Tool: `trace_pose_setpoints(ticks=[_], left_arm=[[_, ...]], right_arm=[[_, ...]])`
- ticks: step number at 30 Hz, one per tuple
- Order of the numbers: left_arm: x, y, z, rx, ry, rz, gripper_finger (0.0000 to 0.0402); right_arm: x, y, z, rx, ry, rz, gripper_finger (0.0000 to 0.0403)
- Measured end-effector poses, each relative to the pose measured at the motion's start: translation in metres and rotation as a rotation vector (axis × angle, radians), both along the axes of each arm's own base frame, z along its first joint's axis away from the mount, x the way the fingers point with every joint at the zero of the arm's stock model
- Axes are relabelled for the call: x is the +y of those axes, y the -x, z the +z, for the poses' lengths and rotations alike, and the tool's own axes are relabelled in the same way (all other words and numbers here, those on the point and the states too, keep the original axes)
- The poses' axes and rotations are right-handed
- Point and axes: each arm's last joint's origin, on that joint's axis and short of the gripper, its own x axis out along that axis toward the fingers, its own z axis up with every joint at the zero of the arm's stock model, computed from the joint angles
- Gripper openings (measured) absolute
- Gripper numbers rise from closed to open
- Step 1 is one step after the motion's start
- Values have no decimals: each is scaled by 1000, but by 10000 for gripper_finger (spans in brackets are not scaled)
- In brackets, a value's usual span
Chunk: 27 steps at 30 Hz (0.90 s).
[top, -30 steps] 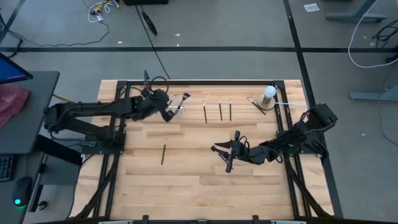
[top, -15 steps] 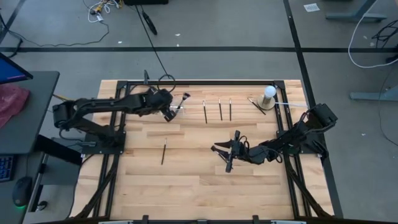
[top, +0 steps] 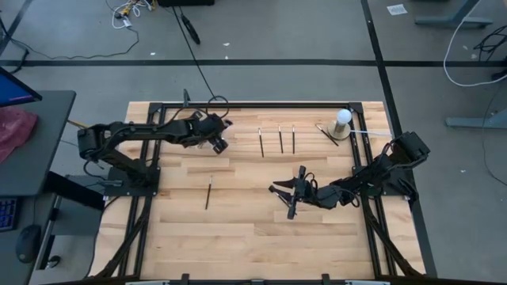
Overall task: Put items in baskets/containers
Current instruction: Put the eyeshadow brush into the transparent organizer, then put the brow brush into the transparent organizer
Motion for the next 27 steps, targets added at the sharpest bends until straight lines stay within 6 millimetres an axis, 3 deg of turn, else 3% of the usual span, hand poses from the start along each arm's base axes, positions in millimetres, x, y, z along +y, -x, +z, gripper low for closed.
trace_pose_setpoints(ticks=[9, 16, 21, 27], left_arm=[[1, 2, 5, -4, -53, 32, 135], [-12, 10, 50, -131, -105, 20, 160], [-48, 11, 73, -270, -116, -93, 152], [-111, -1, 62, -371, -75, -299, 135]], right_arm=[[0, 0, 0, 0, 0, 0, 103], [0, 0, -1, 14, 8, 0, 103], [-1, 2, -11, 99, 1, -8, 103], [-1, 8, -32, 299, -76, 73, 123]])
